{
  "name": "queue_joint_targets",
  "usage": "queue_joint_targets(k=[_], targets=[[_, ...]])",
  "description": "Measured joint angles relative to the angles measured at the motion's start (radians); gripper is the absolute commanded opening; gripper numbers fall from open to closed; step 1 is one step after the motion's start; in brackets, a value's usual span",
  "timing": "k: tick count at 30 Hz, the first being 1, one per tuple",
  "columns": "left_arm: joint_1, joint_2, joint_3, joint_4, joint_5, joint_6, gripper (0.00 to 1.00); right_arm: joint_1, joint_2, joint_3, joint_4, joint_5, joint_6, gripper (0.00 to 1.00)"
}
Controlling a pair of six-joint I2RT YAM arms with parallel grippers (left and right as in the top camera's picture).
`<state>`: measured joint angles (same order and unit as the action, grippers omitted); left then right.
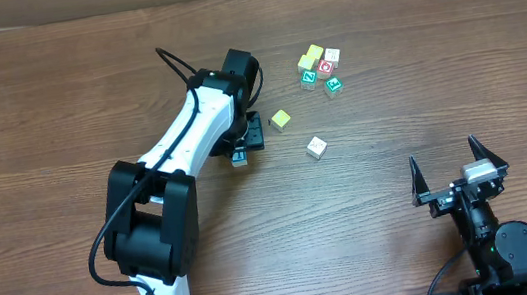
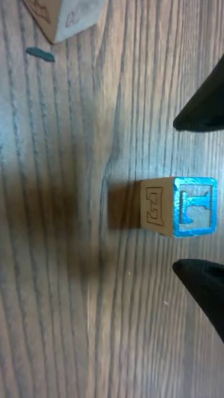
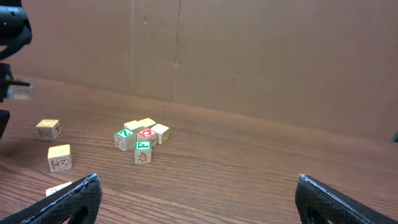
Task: Flip 3 blocks
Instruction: 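Lift, rotate, and set the blue-lettered block down flipped with left gripper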
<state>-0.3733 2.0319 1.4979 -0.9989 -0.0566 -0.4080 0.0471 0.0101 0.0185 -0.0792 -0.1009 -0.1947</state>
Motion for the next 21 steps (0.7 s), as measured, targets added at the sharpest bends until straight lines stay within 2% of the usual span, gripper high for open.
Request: queue_joint_targets(k=[4,9,12,16,21], targets=[[0.000,0.000,-0.048,0.028,0.005,0.000,0.56,0.000,0.000,0.000,0.000,0.000,0.000,1.00],[0.000,0.000,-0.093,0.044,0.011,0.001,0.40,0.000,0.000,0.000,-0.001,0.000,0.000,1.00],[0.000,0.000,-0.100,0.056,0.013,0.005,0.40,0.000,0.000,0.000,0.000,0.000,-0.001,1.00],[0.000,0.000,-0.100,0.106,0.016,0.006,0.32,0.000,0.000,0.000,0.000,0.000,-0.001,1.00],[0.000,0.000,-0.100,0.124,0.016,0.009,0.29,0.000,0.000,0.000,0.000,0.000,-0.001,1.00]])
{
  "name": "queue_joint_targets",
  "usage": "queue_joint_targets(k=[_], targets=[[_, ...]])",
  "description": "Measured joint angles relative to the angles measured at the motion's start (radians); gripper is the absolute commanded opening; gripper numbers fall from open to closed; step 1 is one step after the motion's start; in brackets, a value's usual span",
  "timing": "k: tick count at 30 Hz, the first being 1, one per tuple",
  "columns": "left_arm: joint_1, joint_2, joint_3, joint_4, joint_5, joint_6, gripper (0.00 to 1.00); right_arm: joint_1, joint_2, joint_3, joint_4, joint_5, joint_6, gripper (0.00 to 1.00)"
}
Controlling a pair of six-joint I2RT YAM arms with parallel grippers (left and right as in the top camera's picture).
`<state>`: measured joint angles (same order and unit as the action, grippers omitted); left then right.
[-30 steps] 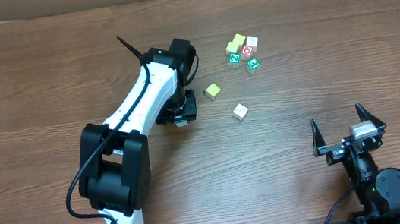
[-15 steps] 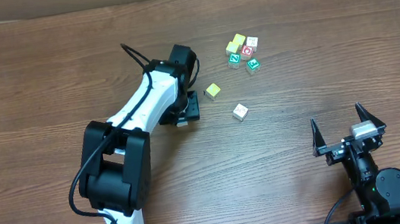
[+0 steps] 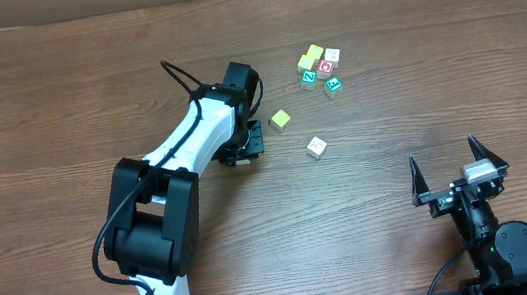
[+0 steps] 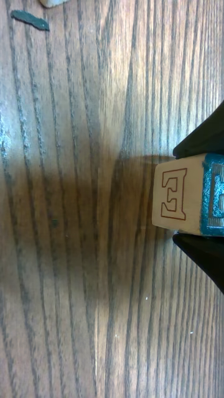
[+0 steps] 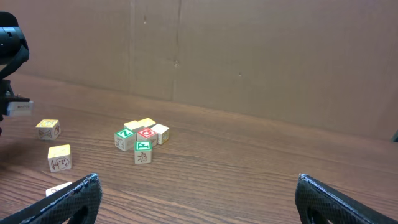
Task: Flip 3 blocks
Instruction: 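Lift, rotate, and set the blue-lettered block down flipped with left gripper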
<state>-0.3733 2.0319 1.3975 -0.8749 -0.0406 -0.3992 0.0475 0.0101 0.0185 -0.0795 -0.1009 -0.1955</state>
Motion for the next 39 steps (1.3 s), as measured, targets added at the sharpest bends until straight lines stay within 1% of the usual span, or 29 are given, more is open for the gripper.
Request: queue_joint_targets(k=[5,9,12,17,20,31,35,39], targets=[[0.000,0.000,0.000,-0.026,0.007,0.003,0.24,0.000,0.000,0.000,0.000,0.000,0.000,1.00],[0.000,0.000,0.000,-0.068,0.041,0.005,0.20,0.000,0.000,0.000,0.000,0.000,0.000,1.00],[0.000,0.000,0.000,-0.107,0.076,0.007,0.19,0.000,0.000,0.000,0.000,0.000,0.000,1.00],[0.000,0.000,0.000,-0.177,0.144,0.007,0.21,0.000,0.000,0.000,0.000,0.000,0.000,1.00],[-0.004,0.000,0.000,-0.214,0.176,0.008,0.25,0.000,0.000,0.000,0.000,0.000,0.000,1.00],[-0.099,0.000,0.000,-0.312,0.206,0.002,0.36,0.000,0.000,0.000,0.000,0.000,0.000,1.00],[-0.123,0.000,0.000,-0.340,0.192,-0.027,0.35,0.000,0.000,0.000,0.000,0.000,0.000,1.00],[-0.124,0.000,0.000,-0.349,0.175,-0.047,0.36,0.000,0.000,0.000,0.000,0.000,0.000,1.00]])
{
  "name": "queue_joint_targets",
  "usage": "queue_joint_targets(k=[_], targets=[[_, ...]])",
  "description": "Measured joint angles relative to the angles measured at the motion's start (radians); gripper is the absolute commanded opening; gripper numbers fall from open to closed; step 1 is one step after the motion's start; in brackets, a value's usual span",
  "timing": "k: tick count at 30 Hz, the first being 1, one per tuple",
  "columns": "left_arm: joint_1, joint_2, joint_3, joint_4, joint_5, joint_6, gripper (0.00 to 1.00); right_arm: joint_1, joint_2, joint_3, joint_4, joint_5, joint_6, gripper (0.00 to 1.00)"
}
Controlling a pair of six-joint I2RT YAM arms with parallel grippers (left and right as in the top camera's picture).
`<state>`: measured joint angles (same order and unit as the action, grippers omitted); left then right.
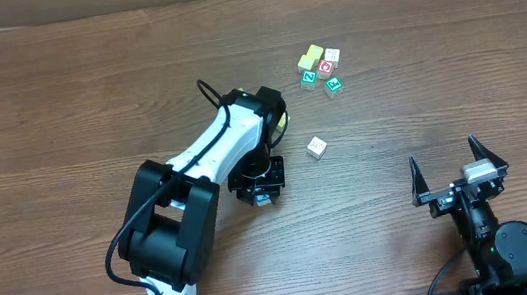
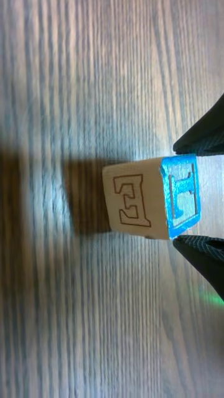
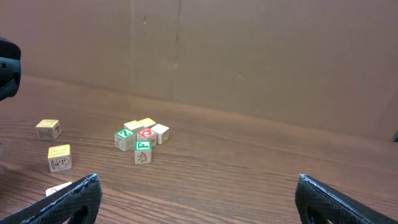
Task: Flip 3 blocks
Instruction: 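Lift, rotate, and set the blue-lettered block down flipped with left gripper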
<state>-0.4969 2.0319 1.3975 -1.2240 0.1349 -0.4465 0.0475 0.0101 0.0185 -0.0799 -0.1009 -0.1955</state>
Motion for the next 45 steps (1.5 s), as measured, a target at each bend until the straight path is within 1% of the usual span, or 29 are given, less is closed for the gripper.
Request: queue_joint_targets(k=[5,10,15,16,18,20,21,28,36,45], targets=[[0.000,-0.001,0.005,0.009,-0.042,-0.025,0.37,0.000,0.000,0.000,0.000,0.000,0.000,1.00],[0.006,-0.006,0.008,0.080,-0.077,-0.040,0.37,0.000,0.000,0.000,0.001,0.000,0.000,1.00],[0.015,-0.008,0.011,0.111,-0.100,-0.052,0.36,0.000,0.000,0.000,0.000,0.000,0.000,1.00],[0.017,-0.008,0.011,0.118,-0.108,-0.053,0.33,0.000,0.000,0.000,0.000,0.000,0.000,1.00],[0.019,-0.008,0.011,0.134,-0.124,-0.066,0.18,0.000,0.000,0.000,0.000,0.000,0.000,1.00],[0.019,-0.008,0.011,0.149,-0.133,-0.074,0.07,0.000,0.000,0.000,0.001,0.000,0.000,1.00],[0.019,-0.008,0.011,0.154,-0.136,-0.080,0.04,0.000,0.000,0.000,0.000,0.000,0.000,1.00],[0.011,-0.008,0.011,0.148,-0.148,-0.088,0.04,0.000,0.000,0.000,0.001,0.000,0.000,1.00],[0.006,-0.008,0.011,0.091,-0.147,-0.123,0.04,0.000,0.000,0.000,0.000,0.000,0.000,1.00],[0.006,-0.008,0.011,0.074,-0.130,-0.125,0.04,0.000,0.000,0.000,0.001,0.000,0.000,1.00]])
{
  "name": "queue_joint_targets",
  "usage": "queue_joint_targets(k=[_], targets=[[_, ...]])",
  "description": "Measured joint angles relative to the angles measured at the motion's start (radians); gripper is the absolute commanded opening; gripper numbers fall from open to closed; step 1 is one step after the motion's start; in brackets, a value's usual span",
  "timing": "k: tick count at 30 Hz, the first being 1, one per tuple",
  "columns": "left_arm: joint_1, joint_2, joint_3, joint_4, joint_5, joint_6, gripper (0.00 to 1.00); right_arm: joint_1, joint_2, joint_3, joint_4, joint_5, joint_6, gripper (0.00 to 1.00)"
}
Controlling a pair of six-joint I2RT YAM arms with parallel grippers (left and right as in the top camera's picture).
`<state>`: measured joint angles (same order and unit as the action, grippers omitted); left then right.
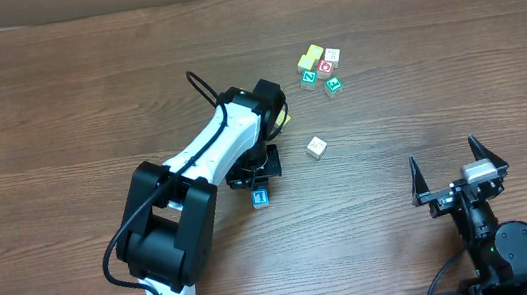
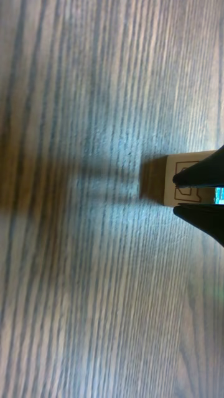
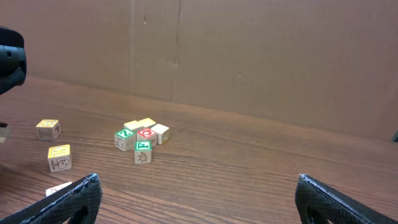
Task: Flip 3 blocks
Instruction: 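Lift, rotate, and set the blue-lettered block down flipped with left gripper, then release the block and raise the left arm away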
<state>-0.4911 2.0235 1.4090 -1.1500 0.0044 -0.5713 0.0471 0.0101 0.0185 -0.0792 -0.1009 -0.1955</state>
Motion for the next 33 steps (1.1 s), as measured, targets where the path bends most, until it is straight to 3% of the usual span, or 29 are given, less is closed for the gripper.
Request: queue_joint_targets(k=[22,29,30,31,33], targets=[[0.008,-0.010,0.003,-0.041,0.031,0.002,0.04,0.000,0.000,0.000,0.000,0.000,0.000,1.00],[0.102,-0.216,0.012,-0.040,0.027,0.001,0.05,0.000,0.000,0.000,0.000,0.000,0.000,1.00],[0.126,-0.259,0.016,-0.039,0.022,0.001,0.08,0.000,0.000,0.000,0.000,0.000,0.000,1.00],[0.159,-0.310,0.022,-0.039,0.016,0.002,0.21,0.000,0.000,0.000,0.000,0.000,0.000,1.00],[0.231,-0.397,0.031,-0.039,0.002,0.000,0.64,0.000,0.000,0.000,0.000,0.000,0.000,1.00]])
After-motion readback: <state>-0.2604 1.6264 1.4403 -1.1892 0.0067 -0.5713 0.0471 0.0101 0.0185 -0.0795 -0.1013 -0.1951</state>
